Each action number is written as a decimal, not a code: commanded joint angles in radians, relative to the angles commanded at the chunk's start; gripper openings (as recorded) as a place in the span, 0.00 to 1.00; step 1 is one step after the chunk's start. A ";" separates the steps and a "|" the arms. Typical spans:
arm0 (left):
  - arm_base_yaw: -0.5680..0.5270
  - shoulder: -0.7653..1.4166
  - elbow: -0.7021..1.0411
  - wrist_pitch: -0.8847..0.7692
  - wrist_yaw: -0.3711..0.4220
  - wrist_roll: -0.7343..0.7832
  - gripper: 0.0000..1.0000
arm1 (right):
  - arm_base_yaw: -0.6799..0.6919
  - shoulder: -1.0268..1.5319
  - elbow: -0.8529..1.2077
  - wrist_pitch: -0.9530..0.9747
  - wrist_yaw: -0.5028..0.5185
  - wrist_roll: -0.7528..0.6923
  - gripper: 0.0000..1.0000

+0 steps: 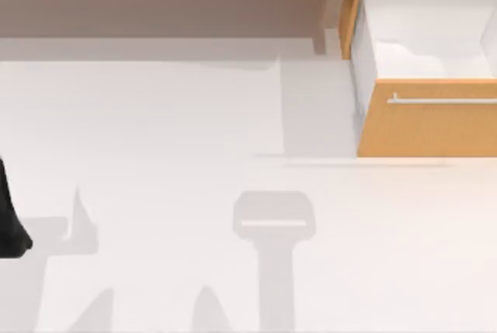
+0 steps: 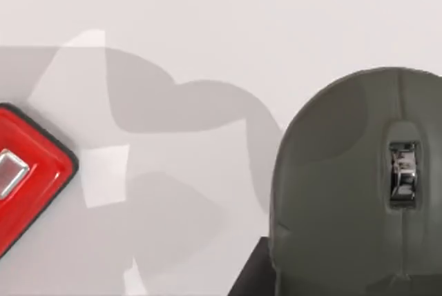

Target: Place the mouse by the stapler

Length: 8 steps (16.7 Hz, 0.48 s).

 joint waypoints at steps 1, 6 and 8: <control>0.000 0.000 0.000 0.000 0.000 0.000 1.00 | 0.000 0.001 -0.001 0.004 0.000 0.000 0.00; 0.000 0.000 0.000 0.000 0.000 0.000 1.00 | 0.000 0.023 -0.023 0.015 0.001 0.000 0.00; 0.000 0.000 0.000 0.000 0.000 0.000 1.00 | 0.000 0.040 -0.041 0.016 0.002 0.000 0.00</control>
